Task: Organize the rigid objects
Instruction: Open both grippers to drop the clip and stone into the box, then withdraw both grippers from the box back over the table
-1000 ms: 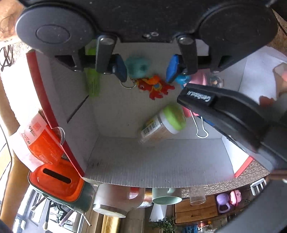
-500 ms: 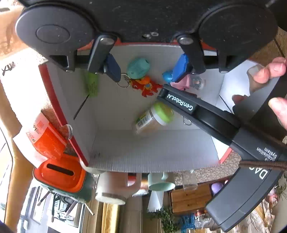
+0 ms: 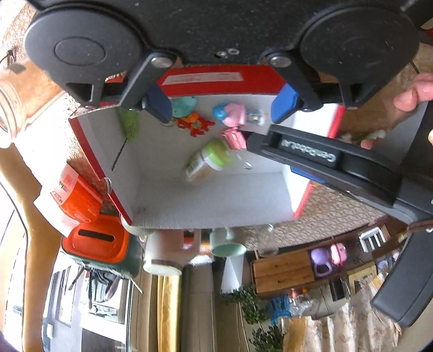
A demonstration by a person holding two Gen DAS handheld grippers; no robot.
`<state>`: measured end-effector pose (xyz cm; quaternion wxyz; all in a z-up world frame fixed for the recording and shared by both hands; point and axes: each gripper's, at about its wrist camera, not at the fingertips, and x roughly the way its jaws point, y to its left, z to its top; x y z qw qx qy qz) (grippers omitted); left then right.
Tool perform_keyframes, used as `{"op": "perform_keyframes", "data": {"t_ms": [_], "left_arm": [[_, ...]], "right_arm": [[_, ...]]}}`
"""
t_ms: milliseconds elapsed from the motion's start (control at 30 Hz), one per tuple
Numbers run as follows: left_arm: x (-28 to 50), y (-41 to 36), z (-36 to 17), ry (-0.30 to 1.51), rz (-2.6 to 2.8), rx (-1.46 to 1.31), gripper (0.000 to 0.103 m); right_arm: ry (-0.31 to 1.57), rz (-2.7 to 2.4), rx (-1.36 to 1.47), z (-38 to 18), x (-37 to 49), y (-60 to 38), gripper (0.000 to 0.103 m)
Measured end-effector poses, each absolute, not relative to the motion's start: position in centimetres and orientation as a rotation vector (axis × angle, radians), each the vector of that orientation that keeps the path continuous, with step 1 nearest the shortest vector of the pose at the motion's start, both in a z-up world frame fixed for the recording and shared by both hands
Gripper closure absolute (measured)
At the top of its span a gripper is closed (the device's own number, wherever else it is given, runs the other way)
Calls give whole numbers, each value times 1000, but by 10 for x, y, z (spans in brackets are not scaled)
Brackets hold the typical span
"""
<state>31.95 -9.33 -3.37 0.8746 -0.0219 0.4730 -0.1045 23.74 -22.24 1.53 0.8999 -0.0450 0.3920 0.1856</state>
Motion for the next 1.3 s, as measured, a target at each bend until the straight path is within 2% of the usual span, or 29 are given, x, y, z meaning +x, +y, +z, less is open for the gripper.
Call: {"op": "perform_keyframes", "data": {"t_ms": [200,333,467,933,1033,1300], "left_arm": [[278,-70,-12,903,-206,-49,38],[250,-51,-4,857,-190,-75,25],[224,-31,2,826,-171,-75,23],[151,54,-2,736,-82,-111,21],[145,71,-6,734,-68,-126,16],[143,106,-24,726,-66,-145,16]], "right_arm": [[748,397,-50,33,207,-215,8],[708,413,-34,42,186,-206,5],[676,432,0,45,166,-195,1],[611,539,-53,31,121,-121,0],[622,562,-69,26,117,-106,0],[658,588,-109,8,122,-73,1]]}}
